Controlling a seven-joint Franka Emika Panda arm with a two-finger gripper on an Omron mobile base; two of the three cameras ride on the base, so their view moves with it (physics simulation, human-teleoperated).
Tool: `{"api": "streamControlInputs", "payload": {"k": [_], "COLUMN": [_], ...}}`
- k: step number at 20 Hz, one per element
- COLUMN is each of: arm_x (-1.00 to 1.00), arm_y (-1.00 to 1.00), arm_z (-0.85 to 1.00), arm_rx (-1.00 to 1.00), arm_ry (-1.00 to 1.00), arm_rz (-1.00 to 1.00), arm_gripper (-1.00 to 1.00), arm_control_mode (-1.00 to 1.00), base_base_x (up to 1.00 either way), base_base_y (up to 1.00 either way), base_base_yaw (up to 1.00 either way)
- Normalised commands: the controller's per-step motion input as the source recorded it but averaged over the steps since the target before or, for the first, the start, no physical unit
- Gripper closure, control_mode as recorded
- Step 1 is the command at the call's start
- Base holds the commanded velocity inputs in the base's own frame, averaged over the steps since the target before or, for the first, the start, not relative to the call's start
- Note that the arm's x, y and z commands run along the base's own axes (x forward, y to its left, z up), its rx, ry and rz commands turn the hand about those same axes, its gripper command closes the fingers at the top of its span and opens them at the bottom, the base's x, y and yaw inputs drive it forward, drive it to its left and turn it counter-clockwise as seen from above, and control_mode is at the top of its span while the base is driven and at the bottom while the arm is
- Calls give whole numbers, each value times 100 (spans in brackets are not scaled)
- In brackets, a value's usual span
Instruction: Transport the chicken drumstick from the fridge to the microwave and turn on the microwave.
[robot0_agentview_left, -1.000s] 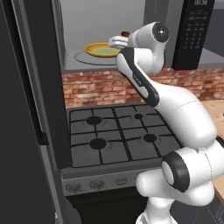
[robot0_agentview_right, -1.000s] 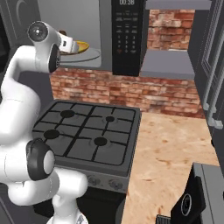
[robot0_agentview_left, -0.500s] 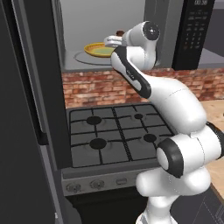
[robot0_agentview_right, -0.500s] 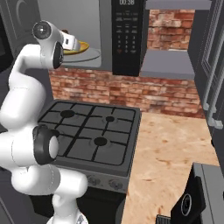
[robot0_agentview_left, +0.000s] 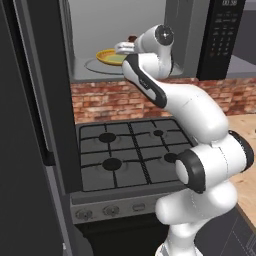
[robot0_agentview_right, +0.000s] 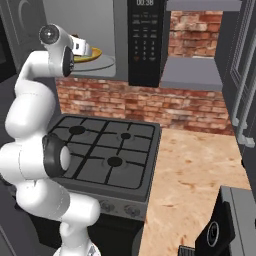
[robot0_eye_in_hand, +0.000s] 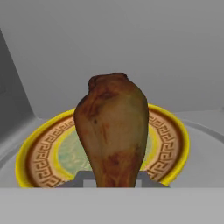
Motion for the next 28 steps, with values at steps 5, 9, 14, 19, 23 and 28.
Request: {"api": "streamControlInputs", "payload": {"k": [5,9,14,19,23,28], "arm_x": [34,36,33,16,3,0], "arm_y": [10,4,4,13,11,0], "arm_z": [-11,-11,-9,-6,0,0], "arm_rx": [-3,-1,-1,-1,-1,0], "arm_ry": [0,0,0,0,0,0], "arm_rz": [0,0,0,0,0,0], "arm_gripper": [100,100,100,-100,-100,-100], "arm_control_mode": [-100,-100,-100,-100,-100,-100], "base_base_x": [0,0,0,0,0,0], "base_base_y": [0,0,0,0,0,0], "base_base_yaw": [0,0,0,0,0,0]}}
